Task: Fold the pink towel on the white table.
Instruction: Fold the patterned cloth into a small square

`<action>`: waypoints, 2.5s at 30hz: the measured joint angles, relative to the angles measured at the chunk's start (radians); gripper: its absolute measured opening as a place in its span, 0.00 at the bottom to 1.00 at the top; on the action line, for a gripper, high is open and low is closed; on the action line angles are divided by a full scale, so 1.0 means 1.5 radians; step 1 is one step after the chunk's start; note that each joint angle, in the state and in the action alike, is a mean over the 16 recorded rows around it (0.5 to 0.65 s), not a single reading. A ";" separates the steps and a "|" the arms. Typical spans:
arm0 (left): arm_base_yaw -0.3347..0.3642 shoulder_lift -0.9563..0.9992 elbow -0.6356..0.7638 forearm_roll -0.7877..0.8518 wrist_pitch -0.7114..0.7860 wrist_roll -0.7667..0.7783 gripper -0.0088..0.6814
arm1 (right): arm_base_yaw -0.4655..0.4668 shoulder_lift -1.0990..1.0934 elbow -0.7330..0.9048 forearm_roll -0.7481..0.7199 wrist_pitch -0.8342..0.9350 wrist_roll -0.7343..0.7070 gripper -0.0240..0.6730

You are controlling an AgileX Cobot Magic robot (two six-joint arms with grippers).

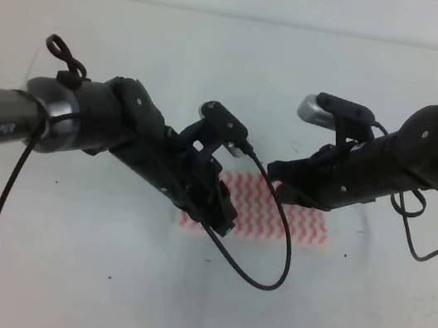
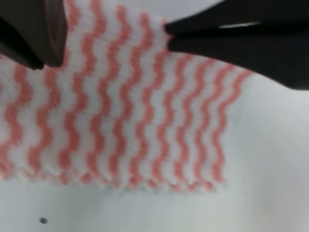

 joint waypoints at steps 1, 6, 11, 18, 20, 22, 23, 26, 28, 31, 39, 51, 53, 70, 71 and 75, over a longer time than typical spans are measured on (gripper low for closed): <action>0.000 0.001 0.000 0.005 0.002 -0.004 0.01 | 0.003 0.004 0.000 -0.001 -0.002 0.001 0.01; 0.003 0.001 0.000 0.025 0.009 -0.020 0.01 | 0.007 0.024 0.000 -0.008 -0.006 0.006 0.01; 0.008 0.002 0.000 0.049 0.012 -0.043 0.01 | 0.007 0.043 0.000 -0.013 -0.004 0.008 0.01; 0.020 0.001 0.000 0.086 0.017 -0.075 0.01 | 0.007 0.053 0.000 -0.013 -0.001 0.008 0.01; 0.023 -0.001 0.000 0.096 0.017 -0.085 0.01 | 0.007 0.051 -0.001 -0.013 0.000 0.008 0.01; 0.026 -0.004 0.000 0.100 0.016 -0.093 0.01 | 0.007 0.048 -0.001 -0.013 0.001 0.008 0.01; 0.027 -0.006 0.000 0.100 0.015 -0.096 0.01 | 0.007 0.047 -0.001 -0.013 0.001 0.008 0.01; 0.030 -0.013 0.000 0.092 0.015 -0.097 0.01 | 0.007 0.041 -0.001 -0.013 0.002 0.008 0.01; 0.031 -0.016 0.000 0.084 0.018 -0.096 0.01 | 0.007 0.037 -0.001 -0.013 0.003 0.008 0.01; 0.032 -0.019 0.000 0.075 0.030 -0.098 0.01 | 0.007 0.031 -0.001 -0.013 0.004 0.008 0.01; 0.032 -0.012 0.000 0.082 0.059 -0.120 0.01 | 0.007 0.024 -0.001 -0.013 0.004 0.008 0.01; 0.032 -0.016 0.000 0.134 0.046 -0.159 0.01 | 0.004 0.024 -0.001 -0.017 0.000 0.008 0.01; 0.032 -0.020 0.000 0.134 0.032 -0.158 0.01 | -0.001 0.024 -0.003 -0.019 0.002 0.009 0.01; 0.032 -0.034 0.053 -0.068 -0.087 0.022 0.01 | -0.041 0.024 -0.048 -0.046 0.079 0.028 0.01; 0.032 -0.034 0.060 -0.090 -0.093 0.041 0.01 | -0.042 0.024 -0.050 -0.049 0.082 0.030 0.01; 0.032 -0.033 0.088 -0.167 -0.116 0.111 0.01 | -0.043 0.024 -0.053 -0.060 0.091 0.036 0.01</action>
